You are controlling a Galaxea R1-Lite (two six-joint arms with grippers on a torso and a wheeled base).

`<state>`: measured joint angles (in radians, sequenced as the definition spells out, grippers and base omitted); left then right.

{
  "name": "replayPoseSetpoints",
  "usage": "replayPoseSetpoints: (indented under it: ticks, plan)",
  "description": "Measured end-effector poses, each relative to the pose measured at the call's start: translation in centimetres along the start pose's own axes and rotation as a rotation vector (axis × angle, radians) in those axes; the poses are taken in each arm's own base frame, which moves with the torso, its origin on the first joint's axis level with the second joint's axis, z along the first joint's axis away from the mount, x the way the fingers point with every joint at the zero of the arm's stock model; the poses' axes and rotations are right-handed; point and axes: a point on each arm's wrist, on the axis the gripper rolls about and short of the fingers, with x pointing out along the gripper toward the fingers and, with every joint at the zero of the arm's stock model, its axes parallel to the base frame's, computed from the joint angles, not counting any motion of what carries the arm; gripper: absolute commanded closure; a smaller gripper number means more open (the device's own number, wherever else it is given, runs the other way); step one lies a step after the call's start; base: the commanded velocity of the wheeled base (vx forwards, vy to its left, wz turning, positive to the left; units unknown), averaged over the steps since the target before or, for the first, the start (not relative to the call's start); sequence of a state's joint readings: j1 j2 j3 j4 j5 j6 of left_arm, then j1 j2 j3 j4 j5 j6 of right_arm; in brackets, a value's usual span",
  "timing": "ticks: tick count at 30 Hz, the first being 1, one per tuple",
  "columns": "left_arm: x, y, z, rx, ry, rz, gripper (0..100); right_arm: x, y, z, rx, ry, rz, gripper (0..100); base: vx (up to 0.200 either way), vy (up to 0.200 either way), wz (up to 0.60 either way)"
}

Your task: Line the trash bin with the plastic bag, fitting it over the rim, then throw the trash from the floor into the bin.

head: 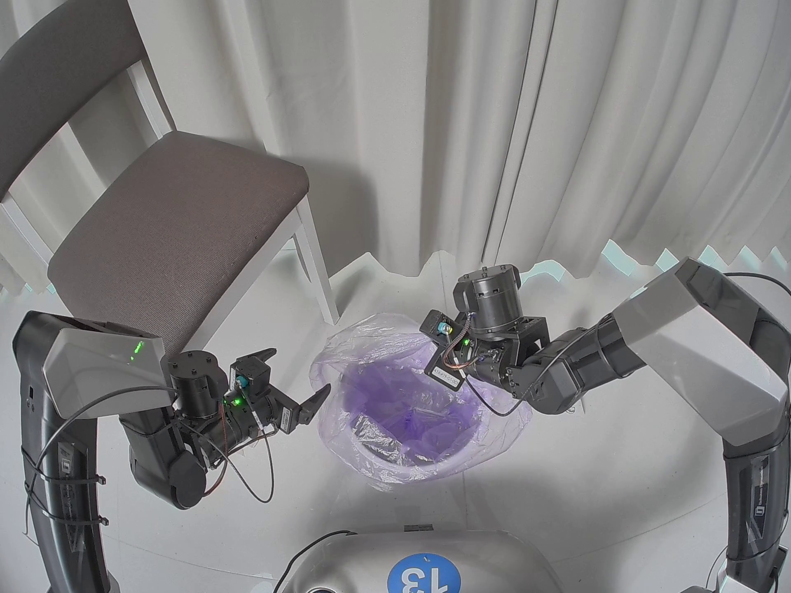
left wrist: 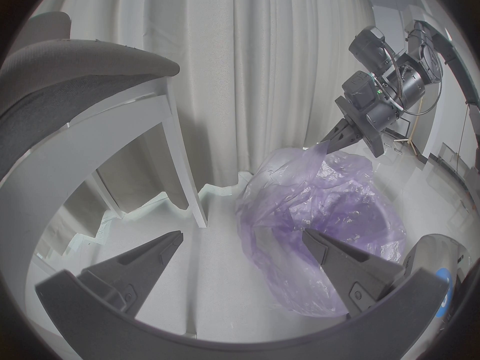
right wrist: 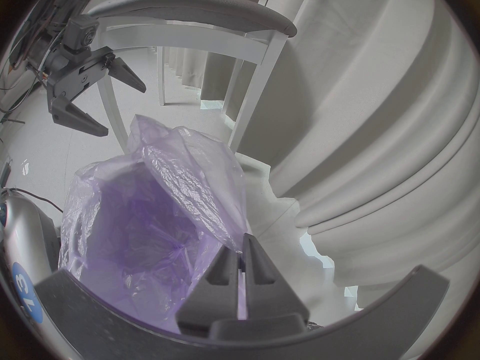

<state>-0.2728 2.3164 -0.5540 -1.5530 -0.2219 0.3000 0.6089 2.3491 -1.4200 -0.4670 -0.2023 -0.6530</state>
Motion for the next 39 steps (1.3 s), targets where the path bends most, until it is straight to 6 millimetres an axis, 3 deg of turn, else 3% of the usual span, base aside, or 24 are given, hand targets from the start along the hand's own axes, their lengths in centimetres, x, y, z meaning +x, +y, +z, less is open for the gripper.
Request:
replayPoseSetpoints:
  ticks: [24, 39]
  plan:
    - [-0.7, -1.0, 0.9, -0.001, -0.023, -0.081, 0, 3.5, -3.0, 1.9, 0.078, -0.063, -0.17, 100, 0.0, 0.0, 0.0]
    - [-1.3, -1.0, 1.1, -0.001, -0.03, -0.11, 0, 5.5, -3.6, 2.5, 0.097, -0.072, -0.234, 100, 0.0, 0.0, 0.0]
